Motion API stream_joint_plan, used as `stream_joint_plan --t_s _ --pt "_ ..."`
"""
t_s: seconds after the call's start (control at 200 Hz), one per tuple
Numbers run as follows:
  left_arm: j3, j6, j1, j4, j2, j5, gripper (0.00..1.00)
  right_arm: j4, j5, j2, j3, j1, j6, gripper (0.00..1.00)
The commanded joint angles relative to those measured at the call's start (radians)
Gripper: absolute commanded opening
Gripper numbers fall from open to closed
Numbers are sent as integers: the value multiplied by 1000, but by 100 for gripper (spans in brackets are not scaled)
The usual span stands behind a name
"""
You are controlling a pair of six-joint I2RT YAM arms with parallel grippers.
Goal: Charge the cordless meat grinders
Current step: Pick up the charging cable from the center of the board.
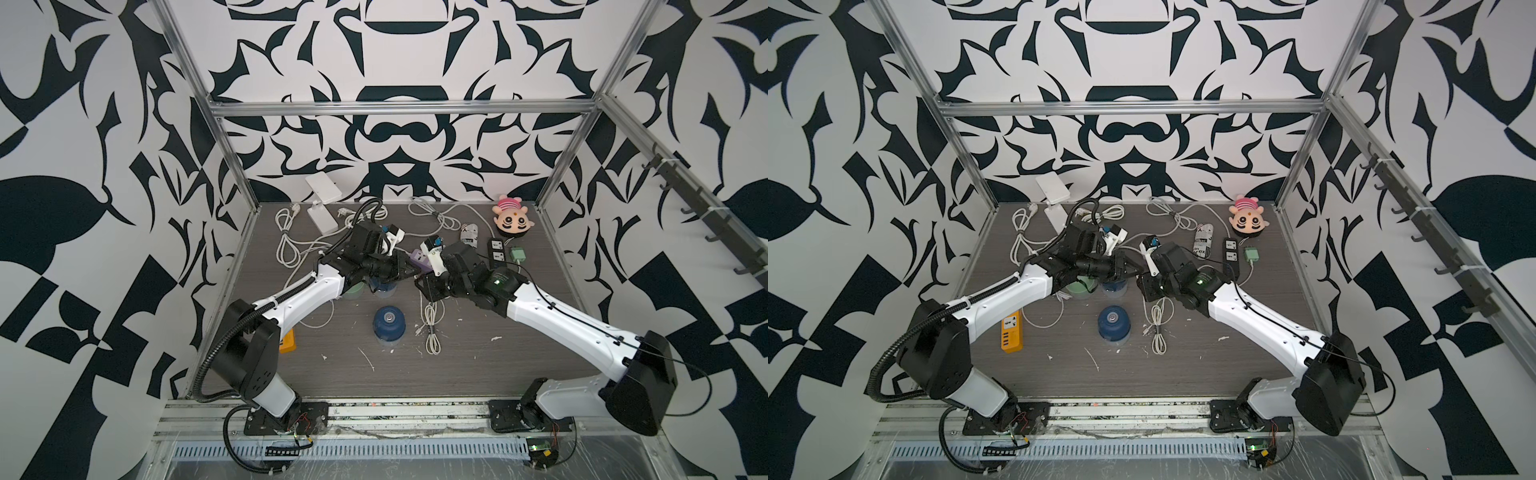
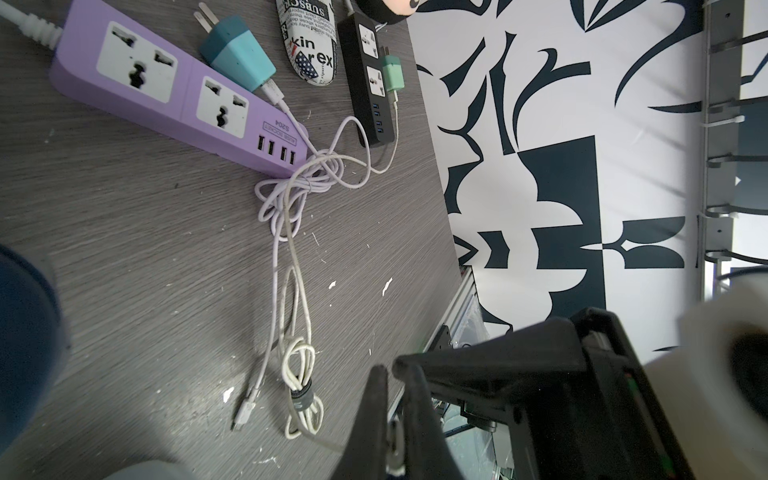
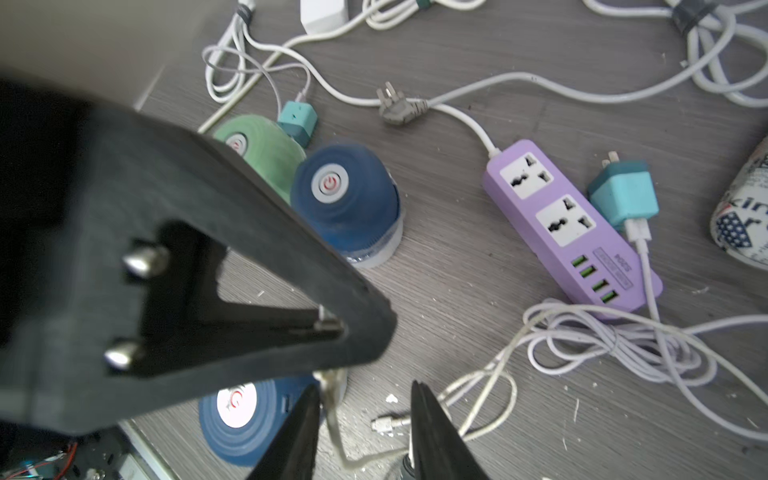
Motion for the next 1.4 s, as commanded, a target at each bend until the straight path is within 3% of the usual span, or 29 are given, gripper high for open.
stream_joint_plan --t_s 0.0,0.775,0.86,0.945,1.03,1.24,1.395 --pt "-15 4 3 22 -35 16 0 42 -12 7 54 1 -4 37" --pt "-42 -67 5 74 -56 7 0 26 -19 13 74 0 1 0" --pt "-40 -73 9 77 -58 4 0 25 -22 9 72 0 1 1" --pt "-43 -79 10 80 -61 2 0 22 -23 7 70 1 0 16" --pt "-41 -79 13 80 -65 -2 0 23 -25 4 64 0 2 24" --pt "-51 -96 23 80 -79 -17 0 19 -33 3 60 0 2 25" --pt "-52 -103 26 82 -78 -15 0 16 -33 3 61 0 2 20"
